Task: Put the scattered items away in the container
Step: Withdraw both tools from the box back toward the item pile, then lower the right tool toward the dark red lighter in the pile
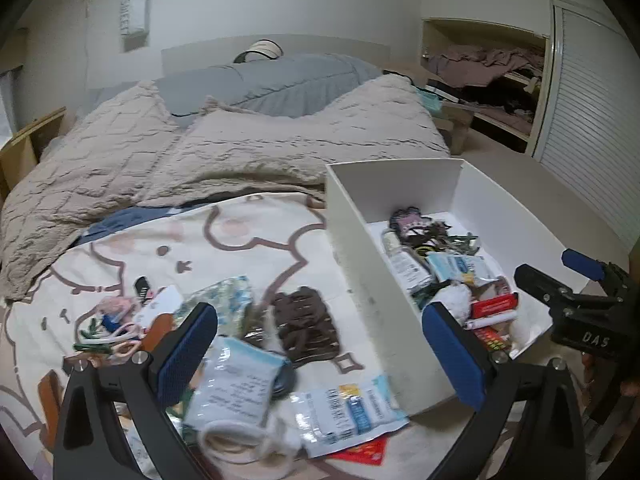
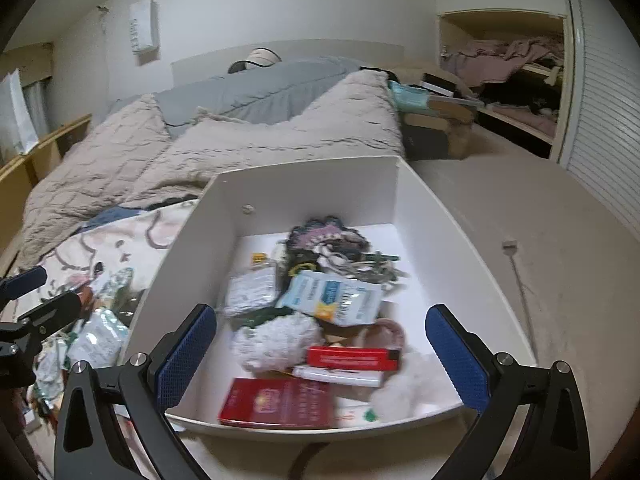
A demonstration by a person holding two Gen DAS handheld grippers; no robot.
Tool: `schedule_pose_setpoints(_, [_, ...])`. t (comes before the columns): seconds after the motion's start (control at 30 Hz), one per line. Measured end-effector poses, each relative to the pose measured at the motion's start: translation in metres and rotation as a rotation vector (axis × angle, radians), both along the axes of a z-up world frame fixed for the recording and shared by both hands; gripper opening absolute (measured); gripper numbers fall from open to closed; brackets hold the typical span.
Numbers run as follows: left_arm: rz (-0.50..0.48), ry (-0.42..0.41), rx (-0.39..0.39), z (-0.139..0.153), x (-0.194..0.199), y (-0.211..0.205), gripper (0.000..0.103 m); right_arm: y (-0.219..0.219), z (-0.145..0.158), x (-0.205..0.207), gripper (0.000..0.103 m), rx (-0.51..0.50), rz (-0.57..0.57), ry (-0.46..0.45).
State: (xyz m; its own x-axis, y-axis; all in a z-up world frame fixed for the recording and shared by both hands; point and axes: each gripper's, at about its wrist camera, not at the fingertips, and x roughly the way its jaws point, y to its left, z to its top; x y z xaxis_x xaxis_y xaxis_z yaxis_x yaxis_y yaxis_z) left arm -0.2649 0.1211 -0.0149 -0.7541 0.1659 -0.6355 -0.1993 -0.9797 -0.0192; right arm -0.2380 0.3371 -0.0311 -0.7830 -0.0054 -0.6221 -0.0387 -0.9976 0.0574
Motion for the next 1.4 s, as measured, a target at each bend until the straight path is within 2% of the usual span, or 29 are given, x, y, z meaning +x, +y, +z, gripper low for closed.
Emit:
schedule_pose_setpoints(0.4, [0.109,0.027,0.017,-0.001,0.02,-0.081,0.103,-0.056,0.004,0.005,0.103,0.009,0.124,0.042])
schedule_pose_setpoints(0.67, [0.17,0.048,0.008,-0.008,0.038,-0.127,0.103,-0.094,0.0,0.011,0.103,-0.041,0.196,0.078])
schedule_pose_setpoints(1.0, [0.239,0.102,-0.005,-0.015,0.065,-0.171,0.103,-0.125,-0.004,0.02,0.103,0.018,0.218,0.102])
schedule_pose_setpoints(1.23, [0.262,0.094,0.008,-0.025,0.071,-0.195,0.103,-0.144,-0.003,0.03,0.103,-0.008,0.279,0.13])
schedule_pose_setpoints(1.4, [0.269,0.086,0.037,-0.028,0.077,-0.208,0.103,-0.158,-0.004,0.037,0.103,0.012,0.29,0.167])
